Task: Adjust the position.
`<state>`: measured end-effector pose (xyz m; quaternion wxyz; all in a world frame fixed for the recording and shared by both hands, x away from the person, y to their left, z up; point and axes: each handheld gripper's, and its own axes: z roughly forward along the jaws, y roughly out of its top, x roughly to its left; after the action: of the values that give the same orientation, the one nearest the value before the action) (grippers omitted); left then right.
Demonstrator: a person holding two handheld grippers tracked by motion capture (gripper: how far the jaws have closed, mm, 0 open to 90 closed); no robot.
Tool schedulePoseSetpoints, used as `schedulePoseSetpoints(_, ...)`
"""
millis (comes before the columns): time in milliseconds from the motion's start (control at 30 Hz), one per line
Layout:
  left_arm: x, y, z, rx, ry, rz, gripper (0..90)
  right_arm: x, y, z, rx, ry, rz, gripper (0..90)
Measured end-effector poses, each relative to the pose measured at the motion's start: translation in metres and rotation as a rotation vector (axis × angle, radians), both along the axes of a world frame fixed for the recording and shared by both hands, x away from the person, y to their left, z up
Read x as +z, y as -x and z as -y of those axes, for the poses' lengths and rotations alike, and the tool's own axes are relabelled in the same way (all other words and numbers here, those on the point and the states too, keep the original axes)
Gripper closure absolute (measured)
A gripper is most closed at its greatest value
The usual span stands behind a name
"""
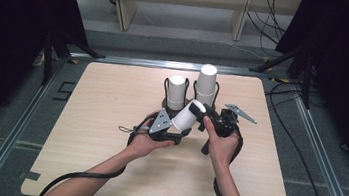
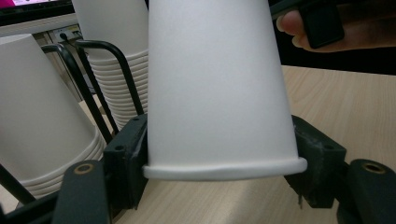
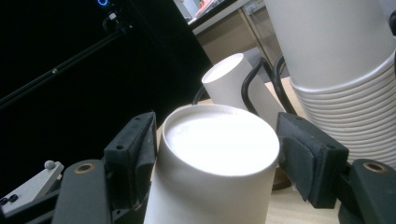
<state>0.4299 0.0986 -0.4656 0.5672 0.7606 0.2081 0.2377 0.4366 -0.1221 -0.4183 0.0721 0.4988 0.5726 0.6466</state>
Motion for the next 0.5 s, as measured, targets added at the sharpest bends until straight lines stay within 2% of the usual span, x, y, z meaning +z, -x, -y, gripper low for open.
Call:
schedulePoseSetpoints(100, 0.000, 0.000, 0.000, -0.007, 0.009, -0.008, 32.0, 0.002, 0.000, 0.000, 0.006, 0.010, 0.024, 30.0)
schedulePoseSetpoints(167, 0.000, 0.000, -0.002, -0.017, -0.005, -0.012, 32.0, 0.003, 0.000, 0.000, 0.008, 0.024, 0.052, 29.3)
schedulePoseSetpoints(200, 0.000, 0.000, -0.002, -0.019, -0.001, -0.017, 32.1, 0.003, 0.000, 0.001, 0.011, 0.040, 0.079, 28.7)
schedulePoseSetpoints(267, 0.000, 0.000, -0.004, -0.024, -0.006, -0.021, 31.9, 0.005, 0.001, 0.001, 0.016, 0.043, 0.105, 27.8)
schedulePoseSetpoints(300, 0.000, 0.000, -0.005, -0.026, -0.009, -0.021, 31.9, 0.007, 0.002, 0.003, 0.014, 0.073, 0.140, 26.4)
schedulePoseSetpoints(367, 0.000, 0.000, -0.008, -0.031, -0.009, -0.027, 31.9, 0.008, 0.003, 0.003, 0.015, 0.072, 0.141, 25.7)
schedulePoseSetpoints(433, 0.000, 0.001, -0.011, -0.035, -0.007, -0.032, 32.0, 0.011, 0.004, 0.006, 0.016, 0.097, 0.175, 25.1)
schedulePoseSetpoints(500, 0.000, 0.002, -0.015, -0.041, -0.021, -0.035, 32.0, 0.012, 0.006, 0.008, 0.011, 0.122, 0.186, 24.1)
